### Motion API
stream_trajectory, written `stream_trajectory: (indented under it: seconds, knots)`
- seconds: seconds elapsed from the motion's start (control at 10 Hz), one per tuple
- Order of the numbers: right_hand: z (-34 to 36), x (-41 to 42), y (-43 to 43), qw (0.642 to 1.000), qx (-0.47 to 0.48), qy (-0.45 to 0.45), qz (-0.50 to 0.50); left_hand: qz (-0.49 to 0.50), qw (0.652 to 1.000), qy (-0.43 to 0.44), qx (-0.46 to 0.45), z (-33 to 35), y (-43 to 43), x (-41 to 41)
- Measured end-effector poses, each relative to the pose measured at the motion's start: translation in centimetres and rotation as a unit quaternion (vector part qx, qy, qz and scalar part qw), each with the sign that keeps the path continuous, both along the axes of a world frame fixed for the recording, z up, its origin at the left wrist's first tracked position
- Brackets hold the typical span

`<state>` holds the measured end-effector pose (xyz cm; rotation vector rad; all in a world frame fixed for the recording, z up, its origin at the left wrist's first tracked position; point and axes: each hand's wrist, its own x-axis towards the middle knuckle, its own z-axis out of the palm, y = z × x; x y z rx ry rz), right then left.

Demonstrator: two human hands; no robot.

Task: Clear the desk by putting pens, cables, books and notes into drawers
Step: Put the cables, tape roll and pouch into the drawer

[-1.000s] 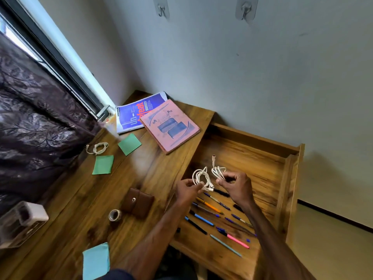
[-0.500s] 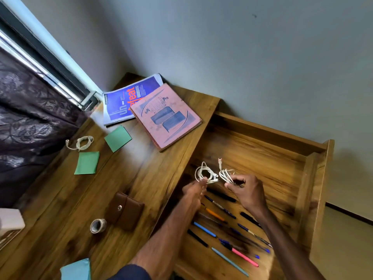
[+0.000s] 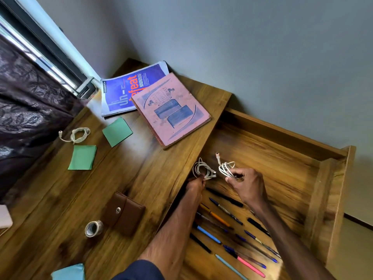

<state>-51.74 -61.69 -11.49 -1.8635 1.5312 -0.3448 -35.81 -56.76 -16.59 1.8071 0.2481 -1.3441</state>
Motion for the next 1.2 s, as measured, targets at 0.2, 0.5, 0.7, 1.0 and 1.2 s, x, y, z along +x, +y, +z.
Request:
stream_trajectory:
  seconds: [0.2, 0.5, 0.7, 1.0, 1.2]
  knots:
    - [-1.0, 1.0, -1.2, 0.997, -0.002, 0.072, -0.024, -0.102, 0.973, -0.145, 0.148, 1.0, -0.5, -1.4]
    - [-3.3, 4.0, -5.1, 0.991, 0.010, 0.128, 0.034, -0.222, 0.940, -0.213, 0.150, 0.6, 0.0, -1.5]
    - [-4.5, 6.4, -6.0, 0.982, -0.022, 0.158, 0.100, -0.223, 0.937, -0.227, 0.146, 1.1, 0.3, -1.3]
    - [-4.0, 5.8, -5.7, 0.984, -0.017, 0.130, 0.117, -0.288, 0.914, -0.245, 0.146, 2.3, 1.5, -0.9]
    - [0.0, 4.8, -2.7, 0.994, -0.081, 0.046, 0.064, -0.292, 0.913, -0.268, 0.092, 5.9, 3.3, -0.3]
